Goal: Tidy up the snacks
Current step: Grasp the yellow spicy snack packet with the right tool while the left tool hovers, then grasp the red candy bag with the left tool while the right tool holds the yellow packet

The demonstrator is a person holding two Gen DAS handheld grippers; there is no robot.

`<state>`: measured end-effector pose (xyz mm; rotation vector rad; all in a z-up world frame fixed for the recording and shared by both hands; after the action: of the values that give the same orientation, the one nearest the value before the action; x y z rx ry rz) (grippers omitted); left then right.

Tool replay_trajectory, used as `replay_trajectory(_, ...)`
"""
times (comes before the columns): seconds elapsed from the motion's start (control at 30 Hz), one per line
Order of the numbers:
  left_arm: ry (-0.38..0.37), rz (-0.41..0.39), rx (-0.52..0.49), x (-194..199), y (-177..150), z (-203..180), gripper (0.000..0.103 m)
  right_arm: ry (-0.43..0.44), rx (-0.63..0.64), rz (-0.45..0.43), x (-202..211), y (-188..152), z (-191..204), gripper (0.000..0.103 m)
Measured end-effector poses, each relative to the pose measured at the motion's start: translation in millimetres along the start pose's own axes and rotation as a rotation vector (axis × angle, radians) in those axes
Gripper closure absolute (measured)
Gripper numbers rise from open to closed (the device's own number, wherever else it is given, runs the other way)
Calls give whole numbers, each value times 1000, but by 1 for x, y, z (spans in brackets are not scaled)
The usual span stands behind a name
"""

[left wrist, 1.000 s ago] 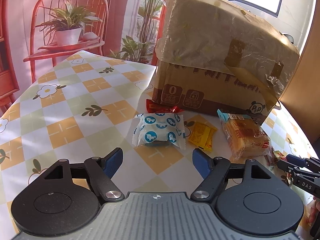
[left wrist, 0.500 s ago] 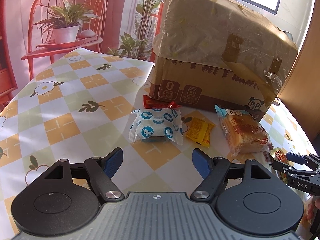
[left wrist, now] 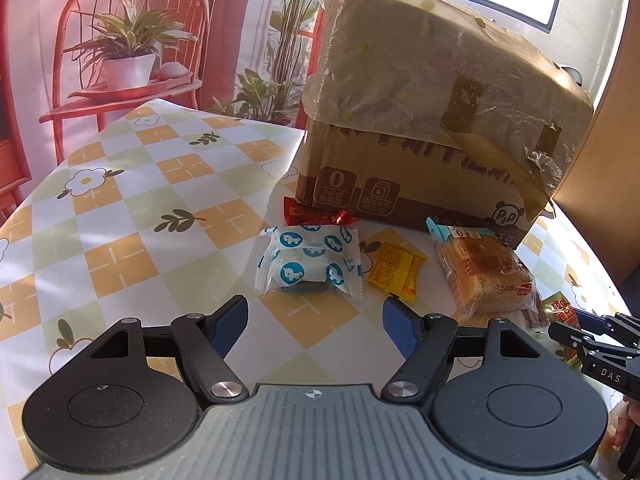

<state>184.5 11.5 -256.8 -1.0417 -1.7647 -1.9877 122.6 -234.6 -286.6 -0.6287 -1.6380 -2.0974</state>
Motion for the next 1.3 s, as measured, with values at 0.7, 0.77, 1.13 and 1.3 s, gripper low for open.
replay_trajectory(0.7,-24,96,2,-128,78,13,27,80,-123,-86,8,49,9,59)
replay_trajectory(0.77,-24,114,4,-134,75,13,26,82,-127,-83,7,49,7,59)
replay_trajectory(1.13,-14,115,-126,-127,59,4,40,76,-153,-77,3,46,2,59)
replay_trajectory(1.3,-44,91,-191,-101,45,-8,57,77,-151,-78,4,45,5,59)
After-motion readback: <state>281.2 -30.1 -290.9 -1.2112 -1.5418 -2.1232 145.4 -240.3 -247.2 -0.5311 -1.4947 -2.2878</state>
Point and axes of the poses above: each gripper's, at about its wrist camera, not at the fingertips, and x roughly against the way its jaws point, z to its left, y to its top, the point moved 8 cm from there along -x, roughly the way its jaws point, and after that the axes turned 13 degrees about -x, right-handed, at the moved point
